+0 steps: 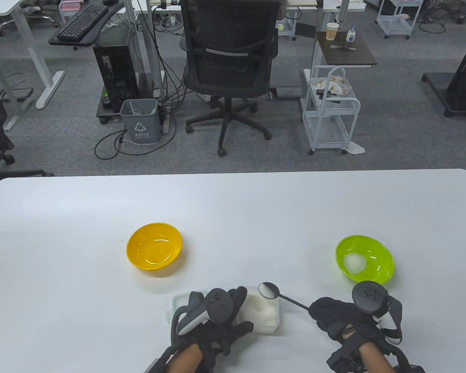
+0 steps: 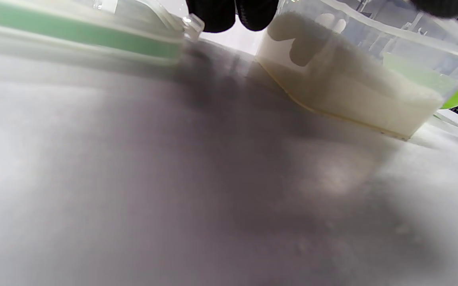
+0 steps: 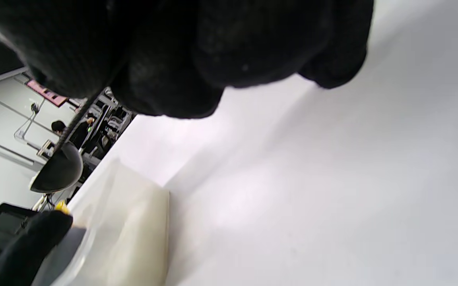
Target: Scoop white sugar from container into bowls
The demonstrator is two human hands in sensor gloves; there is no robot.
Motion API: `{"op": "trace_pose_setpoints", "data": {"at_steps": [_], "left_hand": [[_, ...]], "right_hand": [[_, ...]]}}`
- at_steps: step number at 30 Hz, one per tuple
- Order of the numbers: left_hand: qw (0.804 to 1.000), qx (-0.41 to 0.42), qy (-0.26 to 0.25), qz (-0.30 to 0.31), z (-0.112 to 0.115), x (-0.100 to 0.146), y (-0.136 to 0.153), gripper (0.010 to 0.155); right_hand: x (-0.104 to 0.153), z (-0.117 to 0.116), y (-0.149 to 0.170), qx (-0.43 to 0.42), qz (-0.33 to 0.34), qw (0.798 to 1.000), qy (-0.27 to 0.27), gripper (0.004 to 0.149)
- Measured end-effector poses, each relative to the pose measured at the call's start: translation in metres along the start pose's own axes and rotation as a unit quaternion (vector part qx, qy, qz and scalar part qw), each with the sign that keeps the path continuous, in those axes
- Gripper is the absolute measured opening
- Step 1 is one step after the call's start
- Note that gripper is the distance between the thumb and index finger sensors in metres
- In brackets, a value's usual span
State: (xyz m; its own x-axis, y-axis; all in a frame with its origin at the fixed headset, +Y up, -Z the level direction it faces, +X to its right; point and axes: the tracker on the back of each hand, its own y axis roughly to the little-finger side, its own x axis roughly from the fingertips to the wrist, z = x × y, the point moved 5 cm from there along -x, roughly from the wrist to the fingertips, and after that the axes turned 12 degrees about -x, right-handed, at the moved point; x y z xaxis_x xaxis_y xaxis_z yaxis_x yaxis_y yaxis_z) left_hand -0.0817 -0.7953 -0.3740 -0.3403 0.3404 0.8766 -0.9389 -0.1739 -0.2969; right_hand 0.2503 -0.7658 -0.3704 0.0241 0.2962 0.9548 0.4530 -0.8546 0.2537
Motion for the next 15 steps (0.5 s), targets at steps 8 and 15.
{"op": "trace_pose_setpoints", "data": {"at_steps": [8,15], "left_hand": [[1.000,0.000,0.000,0.000,0.000,0.000,0.000,0.089],[1.000,-0.001,-0.002,-0.001,0.000,0.000,0.001,0.089]], "right_hand": [[0.001,0.054,0.020,-0.035,-0.030,0.996,0.079,0.035],[0.005,0.087,0.036,-0.056,-0.056,0.988,0.136,0.035]]}}
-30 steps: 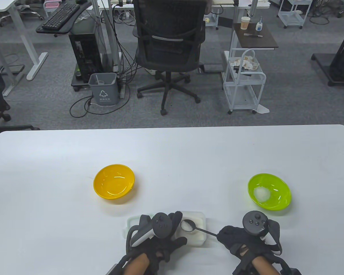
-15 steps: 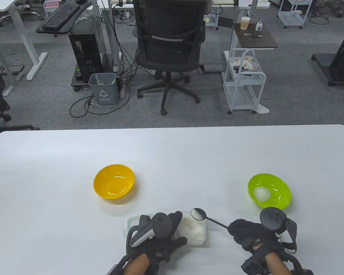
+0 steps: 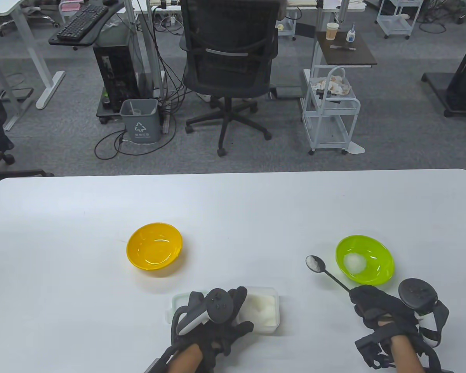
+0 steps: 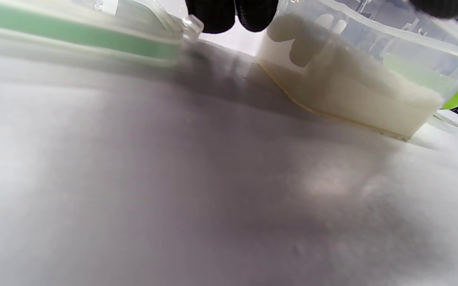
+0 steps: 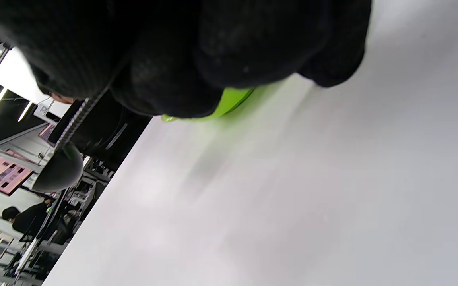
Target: Scoop white sugar from container into bowls
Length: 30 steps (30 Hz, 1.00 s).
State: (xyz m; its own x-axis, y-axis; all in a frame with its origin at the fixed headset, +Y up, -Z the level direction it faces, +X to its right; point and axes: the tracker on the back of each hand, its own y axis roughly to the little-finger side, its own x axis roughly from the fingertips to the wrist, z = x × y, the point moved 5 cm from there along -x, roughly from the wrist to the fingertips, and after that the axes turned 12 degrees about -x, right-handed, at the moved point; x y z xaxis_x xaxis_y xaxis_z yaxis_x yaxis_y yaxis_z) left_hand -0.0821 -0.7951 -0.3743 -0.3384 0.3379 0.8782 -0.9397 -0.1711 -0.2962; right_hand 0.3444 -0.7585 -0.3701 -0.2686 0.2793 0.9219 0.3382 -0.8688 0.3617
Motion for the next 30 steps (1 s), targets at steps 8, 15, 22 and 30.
{"op": "trace_pose_setpoints", "data": {"at_steps": [8,15,22,30], "left_hand": [[1.000,0.001,0.000,0.000,0.000,0.000,0.000,0.089],[1.000,0.000,0.000,-0.001,0.000,0.000,0.000,0.089],[1.000,0.000,0.000,0.000,0.000,0.000,0.000,0.089],[1.000,0.001,0.000,-0.001,0.000,0.000,0.000,0.089]], "right_hand": [[-0.005,0.028,0.012,-0.010,-0.027,0.998,0.057,0.036],[-0.005,0.051,0.024,-0.006,-0.052,0.991,0.120,0.037],[0.001,0.063,0.016,0.082,-0.031,0.977,0.196,0.038],[0.013,0.053,-0.018,0.273,0.043,0.923,0.266,0.042]]}}
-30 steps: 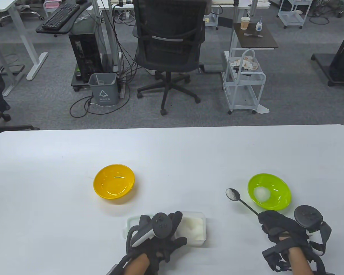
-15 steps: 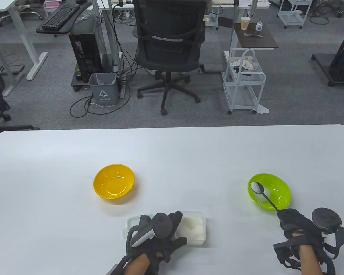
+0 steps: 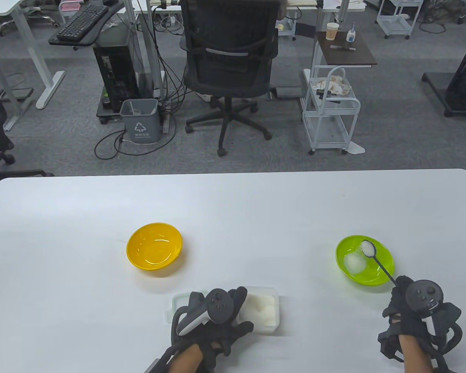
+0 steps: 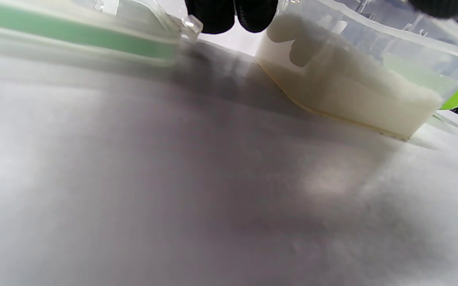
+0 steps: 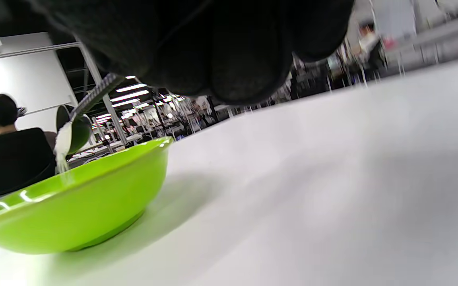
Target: Scoop white sugar from container into bowls
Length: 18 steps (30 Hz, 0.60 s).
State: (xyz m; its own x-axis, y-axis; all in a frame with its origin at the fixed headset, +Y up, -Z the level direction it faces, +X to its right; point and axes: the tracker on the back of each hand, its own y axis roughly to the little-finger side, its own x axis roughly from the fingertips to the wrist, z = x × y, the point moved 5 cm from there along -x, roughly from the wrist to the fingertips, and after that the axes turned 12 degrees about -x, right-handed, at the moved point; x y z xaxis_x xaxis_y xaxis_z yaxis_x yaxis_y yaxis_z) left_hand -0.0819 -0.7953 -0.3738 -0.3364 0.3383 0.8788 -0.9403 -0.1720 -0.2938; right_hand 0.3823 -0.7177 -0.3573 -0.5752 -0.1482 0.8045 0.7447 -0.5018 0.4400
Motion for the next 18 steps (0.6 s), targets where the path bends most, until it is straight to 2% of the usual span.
{"op": "trace_pose_setpoints", "data": {"at_steps": [2,8,12,18], "left_hand": [[1.000,0.000,0.000,0.000,0.000,0.000,0.000,0.089],[1.000,0.001,0.000,0.000,0.000,0.000,0.000,0.089],[1.000,0.001,0.000,0.000,0.000,0.000,0.000,0.089],[1.000,0.001,0.001,0.000,0.001,0.000,0.000,0.089]], "right_hand": [[0.003,0.002,-0.009,0.042,0.024,0.999,0.020,0.043],[0.015,0.003,-0.038,0.180,0.097,0.975,0.084,0.043],[0.021,0.003,-0.048,0.214,0.117,0.964,0.108,0.043],[0.023,0.001,-0.050,0.212,0.121,0.964,0.103,0.043]]}}
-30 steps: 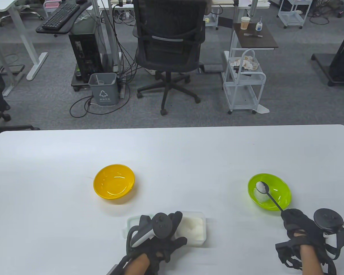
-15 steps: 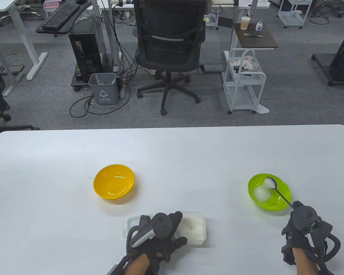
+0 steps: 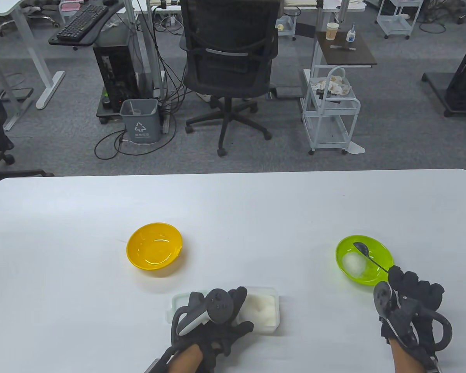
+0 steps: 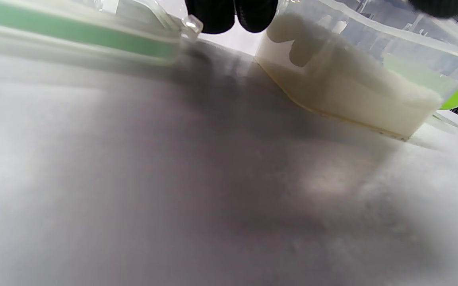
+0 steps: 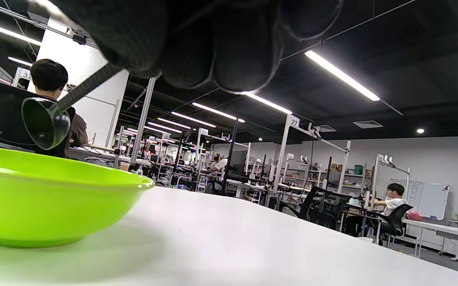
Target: Scoop white sugar from container into bowls
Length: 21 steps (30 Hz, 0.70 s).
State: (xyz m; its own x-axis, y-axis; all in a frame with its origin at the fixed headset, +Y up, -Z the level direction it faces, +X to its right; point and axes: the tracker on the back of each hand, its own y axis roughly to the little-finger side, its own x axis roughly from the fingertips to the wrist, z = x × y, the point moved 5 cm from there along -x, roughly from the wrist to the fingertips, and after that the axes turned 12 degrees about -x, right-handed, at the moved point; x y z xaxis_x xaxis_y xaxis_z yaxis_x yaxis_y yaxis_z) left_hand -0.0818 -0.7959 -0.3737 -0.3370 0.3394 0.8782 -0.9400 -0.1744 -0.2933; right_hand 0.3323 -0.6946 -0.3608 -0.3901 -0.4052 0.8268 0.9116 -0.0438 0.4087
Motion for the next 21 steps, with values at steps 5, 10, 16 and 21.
{"op": "trace_pose_setpoints", "data": {"at_steps": [5,10,16,21], "left_hand": [[1.000,-0.001,-0.001,0.000,0.000,0.000,0.000,0.089],[1.000,-0.004,-0.005,0.000,-0.001,0.000,0.001,0.089],[1.000,0.007,-0.027,-0.002,-0.011,0.003,0.005,0.088],[0.998,0.031,-0.058,-0.002,-0.027,0.011,0.009,0.088]], "right_hand": [[0.000,-0.005,0.002,-0.029,-0.008,0.999,-0.019,0.043],[0.003,-0.003,-0.003,-0.050,0.001,0.998,-0.023,0.042],[0.014,0.010,-0.034,-0.114,0.054,0.992,-0.032,0.043],[0.026,0.017,-0.068,-0.231,0.075,0.967,-0.082,0.046]]}}
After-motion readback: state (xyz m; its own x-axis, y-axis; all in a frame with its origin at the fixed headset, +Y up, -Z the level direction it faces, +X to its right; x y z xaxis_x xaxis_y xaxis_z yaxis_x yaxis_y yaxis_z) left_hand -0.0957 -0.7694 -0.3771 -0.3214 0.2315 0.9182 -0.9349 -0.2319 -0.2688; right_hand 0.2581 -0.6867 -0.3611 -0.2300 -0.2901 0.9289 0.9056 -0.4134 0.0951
